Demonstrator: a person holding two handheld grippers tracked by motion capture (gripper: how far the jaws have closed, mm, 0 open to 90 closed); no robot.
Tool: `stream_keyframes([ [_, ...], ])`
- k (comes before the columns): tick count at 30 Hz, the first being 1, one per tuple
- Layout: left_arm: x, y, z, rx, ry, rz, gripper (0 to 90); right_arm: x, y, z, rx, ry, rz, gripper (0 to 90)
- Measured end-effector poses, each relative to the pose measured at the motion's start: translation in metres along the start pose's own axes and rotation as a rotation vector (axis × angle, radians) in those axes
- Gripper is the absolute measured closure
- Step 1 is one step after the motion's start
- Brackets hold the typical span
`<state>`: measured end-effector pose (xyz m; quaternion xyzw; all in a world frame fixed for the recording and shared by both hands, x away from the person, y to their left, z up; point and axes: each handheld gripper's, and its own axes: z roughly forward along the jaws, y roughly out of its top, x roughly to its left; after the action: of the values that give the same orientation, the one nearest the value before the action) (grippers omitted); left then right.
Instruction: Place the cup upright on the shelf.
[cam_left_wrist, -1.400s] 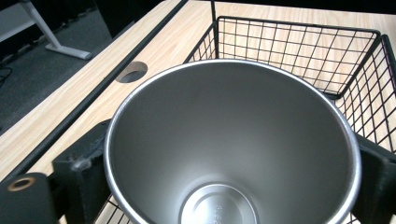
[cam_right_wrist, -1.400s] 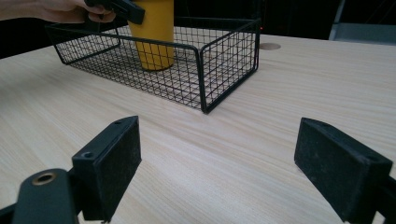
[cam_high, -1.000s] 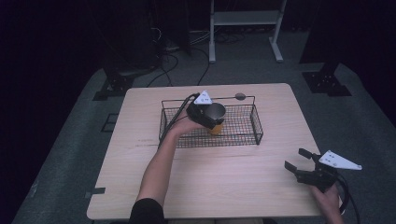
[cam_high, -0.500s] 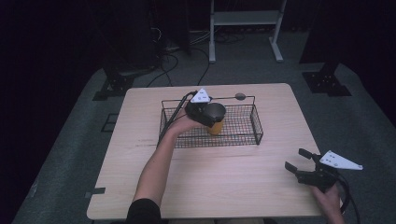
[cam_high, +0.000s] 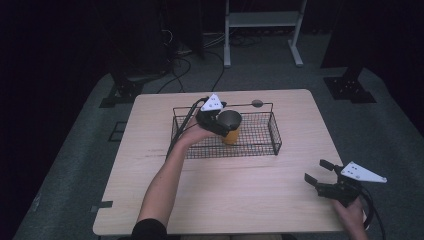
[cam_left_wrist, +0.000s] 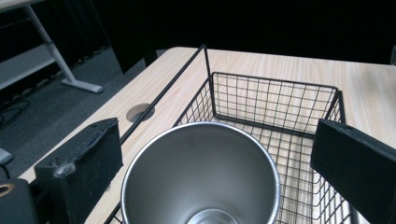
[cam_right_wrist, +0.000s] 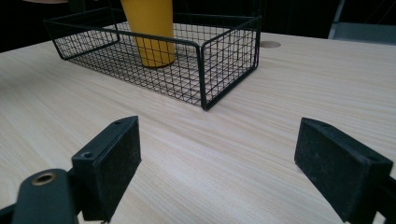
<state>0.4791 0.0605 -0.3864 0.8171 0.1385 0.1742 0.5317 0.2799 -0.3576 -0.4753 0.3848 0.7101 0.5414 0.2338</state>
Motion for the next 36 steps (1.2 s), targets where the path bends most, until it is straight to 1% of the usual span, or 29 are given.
stream_keyframes([
  [1, 0.0, 0.0, 0.0, 0.0, 0.0, 0.0, 1.5, 0.0, 0.0, 0.0, 0.0, 0.0, 0.0, 13.5],
  [2, -0.001, 0.001, -0.003, -0.021, 0.0, -0.007, 1.5, 0.0, 0.0, 0.0, 0.0, -0.001, 0.0, 13.5],
  [3, -0.001, 0.001, -0.003, -0.021, 0.0, -0.007, 1.5, 0.0, 0.0, 0.0, 0.0, -0.001, 0.0, 13.5],
  [4, -0.002, 0.002, -0.005, -0.034, 0.004, -0.009, 1.4, 0.0, 0.0, 0.0, 0.001, -0.001, 0.0, 13.5],
  [8, -0.004, 0.003, -0.008, -0.049, 0.004, -0.013, 1.5, 0.0, 0.0, 0.0, 0.001, -0.001, 0.0, 13.5],
  [11, -0.009, 0.003, -0.012, -0.071, 0.003, -0.014, 1.4, 0.001, 0.0, 0.0, 0.003, 0.0, -0.002, 13.5],
  [12, -0.009, 0.003, -0.012, -0.071, 0.003, -0.014, 1.5, 0.001, 0.0, 0.0, 0.003, 0.0, -0.002, 13.5],
  [15, -0.015, 0.001, -0.018, -0.084, 0.001, -0.014, 1.5, 0.001, 0.0, 0.0, 0.003, 0.0, -0.002, 13.5],
  [19, -0.017, -0.001, -0.021, -0.086, 0.002, -0.011, 1.5, 0.001, 0.0, 0.0, 0.005, -0.001, -0.003, 13.5],
  [24, -0.019, -0.005, -0.027, -0.095, 0.002, -0.024, 1.4, 0.001, 0.0, 0.0, 0.007, -0.003, -0.003, 13.5],
  [26, -0.02, -0.006, -0.028, -0.091, 0.004, -0.024, 1.4, 0.001, 0.0, 0.0, 0.007, -0.003, -0.003, 13.5],
  [29, -0.023, -0.008, -0.032, -0.099, 0.013, -0.022, 1.5, 0.001, 0.0, 0.0, 0.007, -0.002, -0.004, 13.5],
  [33, -0.025, -0.01, -0.034, -0.097, 0.023, -0.02, 1.5, 0.001, 0.0, 0.0, 0.008, -0.002, -0.006, 13.5],
  [36, -0.028, -0.012, -0.036, -0.103, 0.03, -0.024, 1.4, 0.001, 0.0, 0.0, 0.008, -0.002, -0.006, 13.5],
])
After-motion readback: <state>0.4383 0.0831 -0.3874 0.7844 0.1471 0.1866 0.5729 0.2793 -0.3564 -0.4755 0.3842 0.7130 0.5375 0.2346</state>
